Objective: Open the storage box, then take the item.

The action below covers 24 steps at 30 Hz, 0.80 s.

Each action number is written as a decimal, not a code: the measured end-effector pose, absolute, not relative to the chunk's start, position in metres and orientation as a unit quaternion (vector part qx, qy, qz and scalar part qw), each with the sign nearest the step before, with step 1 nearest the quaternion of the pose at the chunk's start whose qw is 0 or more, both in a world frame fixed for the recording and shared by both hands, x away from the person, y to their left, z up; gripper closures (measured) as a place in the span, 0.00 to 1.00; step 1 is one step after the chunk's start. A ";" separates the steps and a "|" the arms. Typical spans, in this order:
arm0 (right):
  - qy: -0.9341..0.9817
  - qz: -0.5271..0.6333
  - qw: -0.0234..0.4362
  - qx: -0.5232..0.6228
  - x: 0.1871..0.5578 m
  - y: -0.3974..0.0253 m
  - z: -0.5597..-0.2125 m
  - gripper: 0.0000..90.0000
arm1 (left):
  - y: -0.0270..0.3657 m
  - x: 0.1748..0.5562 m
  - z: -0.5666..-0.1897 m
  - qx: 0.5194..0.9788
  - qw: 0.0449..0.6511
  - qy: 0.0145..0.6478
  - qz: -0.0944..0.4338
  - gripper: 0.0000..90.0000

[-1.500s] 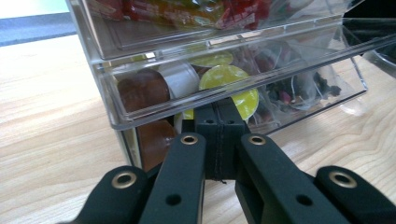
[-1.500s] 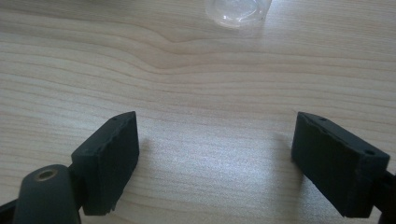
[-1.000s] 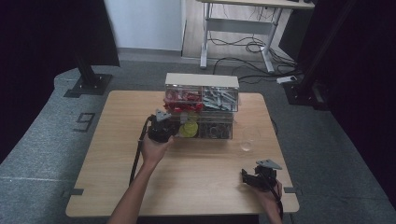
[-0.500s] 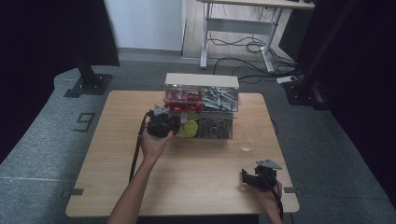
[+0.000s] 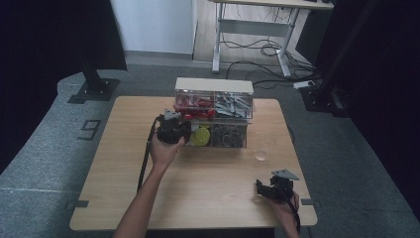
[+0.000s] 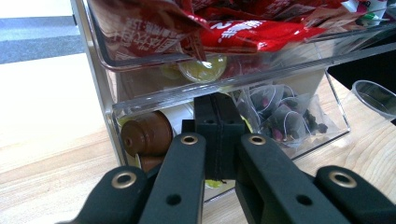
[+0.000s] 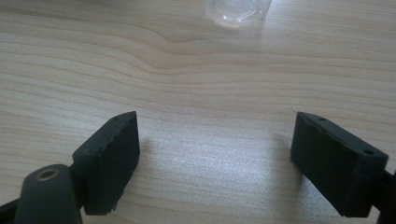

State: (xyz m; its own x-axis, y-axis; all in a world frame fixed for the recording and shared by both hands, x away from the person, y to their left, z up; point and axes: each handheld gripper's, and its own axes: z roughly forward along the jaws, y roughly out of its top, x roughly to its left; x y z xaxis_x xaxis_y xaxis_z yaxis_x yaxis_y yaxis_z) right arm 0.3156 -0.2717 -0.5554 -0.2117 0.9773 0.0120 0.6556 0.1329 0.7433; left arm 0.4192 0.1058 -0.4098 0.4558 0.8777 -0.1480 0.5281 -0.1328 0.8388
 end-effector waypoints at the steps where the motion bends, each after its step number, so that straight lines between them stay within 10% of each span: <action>1: 0.710 0.320 0.251 0.575 0.316 -0.272 -0.555 0.18 | 0.106 0.419 -0.410 0.727 0.447 0.483 0.195 1.00; 24: 0.702 0.416 0.269 0.511 0.302 -0.247 -0.514 0.43 | 0.103 0.418 -0.410 0.730 0.447 0.479 0.195 1.00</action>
State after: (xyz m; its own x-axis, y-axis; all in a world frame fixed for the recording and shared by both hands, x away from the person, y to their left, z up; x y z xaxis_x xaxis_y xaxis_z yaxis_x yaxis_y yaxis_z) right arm 0.3016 -0.2474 -0.5136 -0.3322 0.9420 0.0474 0.4937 0.1309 0.8597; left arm 0.4182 0.1028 -0.4101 0.4651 0.8735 -0.1437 0.5250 -0.1414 0.8392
